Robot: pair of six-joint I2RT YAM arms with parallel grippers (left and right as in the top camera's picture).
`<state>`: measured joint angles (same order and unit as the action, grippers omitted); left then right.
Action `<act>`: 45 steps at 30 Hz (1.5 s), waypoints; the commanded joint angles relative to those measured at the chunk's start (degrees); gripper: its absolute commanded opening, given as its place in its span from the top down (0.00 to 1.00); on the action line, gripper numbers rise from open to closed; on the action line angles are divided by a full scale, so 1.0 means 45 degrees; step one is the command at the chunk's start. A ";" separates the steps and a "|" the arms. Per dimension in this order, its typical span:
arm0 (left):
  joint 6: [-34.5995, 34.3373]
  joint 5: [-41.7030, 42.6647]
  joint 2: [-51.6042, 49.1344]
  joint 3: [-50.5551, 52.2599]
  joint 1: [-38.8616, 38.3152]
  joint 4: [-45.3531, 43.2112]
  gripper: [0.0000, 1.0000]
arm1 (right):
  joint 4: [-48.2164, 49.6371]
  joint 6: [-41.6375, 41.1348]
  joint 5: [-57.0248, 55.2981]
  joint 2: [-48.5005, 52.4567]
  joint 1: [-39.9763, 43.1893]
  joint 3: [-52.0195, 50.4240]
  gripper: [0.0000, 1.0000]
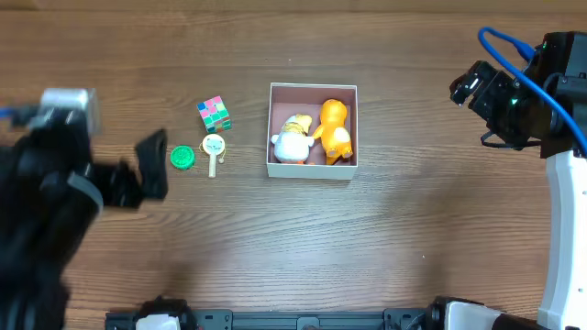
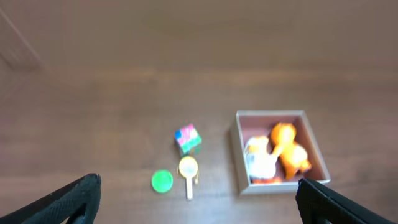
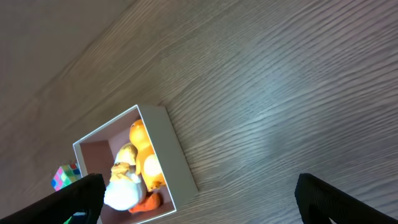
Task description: Pack container
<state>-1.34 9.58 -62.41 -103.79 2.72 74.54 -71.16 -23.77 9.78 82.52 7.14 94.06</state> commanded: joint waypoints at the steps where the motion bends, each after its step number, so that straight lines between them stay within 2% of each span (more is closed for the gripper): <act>1: -0.0223 0.0233 -0.3740 0.0112 -0.0029 -0.0010 0.00 | 0.0068 -0.0063 0.0044 0.0049 0.0073 0.0102 0.00; 6: -0.0554 0.0797 -0.7548 0.0107 -0.0058 -0.0801 0.10 | 0.0068 -0.0063 0.0044 0.0049 0.0073 0.0102 0.00; 13: -0.1243 0.0763 -1.1103 0.0107 -0.0928 -0.2234 0.12 | 0.0068 -0.0063 0.0044 0.0049 0.0073 0.0102 0.00; 16: -0.2662 -0.0549 -1.2182 0.0107 -0.1428 -0.2696 0.14 | 0.0063 -0.0063 0.0044 0.0049 0.0073 0.0102 0.00; 19: -0.3589 -0.0724 -1.2871 0.0107 -0.1564 -0.3099 0.14 | 0.0063 -0.0063 0.0044 0.0049 0.0073 0.0102 0.00; 21: -0.4920 -0.1151 -1.3313 0.0107 -0.1564 -0.3385 0.14 | 0.0068 -0.0063 0.0044 0.0049 0.0073 0.0102 0.00; 23: -0.5367 -0.1214 -1.3512 0.0107 -0.1559 -0.3628 0.14 | 0.0068 -0.0063 0.0044 0.0049 0.0073 0.0102 0.00; 29: -0.5668 -0.1394 -1.3930 0.0112 -0.1564 -0.3823 0.13 | 0.0068 -0.0063 0.0044 0.0049 0.0073 0.0102 0.00; 35: -0.5814 -0.1613 -1.4693 0.0112 -0.1637 -0.3507 0.20 | 0.0068 -0.0063 0.0044 0.0049 0.0073 0.0102 0.00; 39: -0.5809 -0.1695 -1.4916 0.0112 -0.1632 -0.3463 0.27 | 0.0068 -0.0063 0.0044 0.0049 0.0073 0.0102 0.00; 44: -0.5372 -0.1987 -1.4916 0.0107 -0.1632 -0.3478 0.53 | 0.0063 -0.0063 0.0044 0.0049 0.0073 0.0102 0.00; 45: -0.5047 -0.1982 -1.4911 0.0039 -0.1632 -0.3429 0.55 | 0.0068 -0.0063 0.0044 0.0049 0.0073 0.0102 0.00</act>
<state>-26.74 1.96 -129.23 -103.24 -4.43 58.70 -71.18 -23.77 10.09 82.56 7.14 94.06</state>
